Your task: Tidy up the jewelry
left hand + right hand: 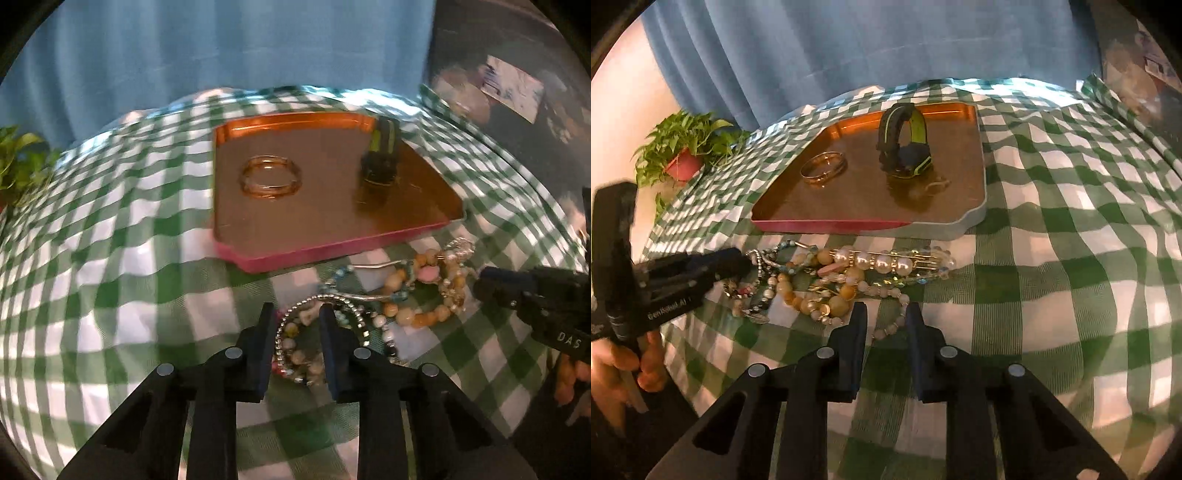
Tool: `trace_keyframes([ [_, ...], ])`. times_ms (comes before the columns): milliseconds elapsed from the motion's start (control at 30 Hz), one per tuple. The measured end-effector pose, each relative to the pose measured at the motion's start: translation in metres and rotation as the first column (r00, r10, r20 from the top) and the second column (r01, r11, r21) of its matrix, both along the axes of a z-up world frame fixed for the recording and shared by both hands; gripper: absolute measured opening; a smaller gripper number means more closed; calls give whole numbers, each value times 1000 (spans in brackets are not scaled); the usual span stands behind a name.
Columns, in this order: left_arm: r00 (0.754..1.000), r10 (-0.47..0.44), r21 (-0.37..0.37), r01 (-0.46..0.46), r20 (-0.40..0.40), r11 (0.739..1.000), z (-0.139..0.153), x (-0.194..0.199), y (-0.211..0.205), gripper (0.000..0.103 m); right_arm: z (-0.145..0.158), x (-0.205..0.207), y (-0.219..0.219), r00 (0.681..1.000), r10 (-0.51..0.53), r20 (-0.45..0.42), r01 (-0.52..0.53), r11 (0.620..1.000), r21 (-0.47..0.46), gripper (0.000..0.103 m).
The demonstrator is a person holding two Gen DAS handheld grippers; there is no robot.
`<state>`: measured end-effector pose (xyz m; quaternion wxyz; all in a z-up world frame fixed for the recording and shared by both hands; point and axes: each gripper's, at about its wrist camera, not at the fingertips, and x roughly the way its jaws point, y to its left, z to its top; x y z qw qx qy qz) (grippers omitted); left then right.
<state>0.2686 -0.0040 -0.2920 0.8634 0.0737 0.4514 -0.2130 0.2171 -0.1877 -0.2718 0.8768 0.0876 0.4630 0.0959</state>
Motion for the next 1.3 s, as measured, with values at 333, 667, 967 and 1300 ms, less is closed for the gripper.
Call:
trace_keyframes([
  [333,1000,17,-31,-17,4,999,-3,5,10,5,-1,3,3,998,24,51,-18,993,-116,18],
  [667,994,104,-151,-107,-25,983,31,-14,38,5,16,-6,-4,992,21,123,-6,992,-122,5],
  [967,996,88,-115,-84,28,990,52,-69,45,5,49,-41,3,985,39,170,-21,994,-107,5],
  [1300,982,160,-45,-165,-97,985,-1,-67,61,13,12,-48,-15,999,-27,34,27,999,-20,8],
])
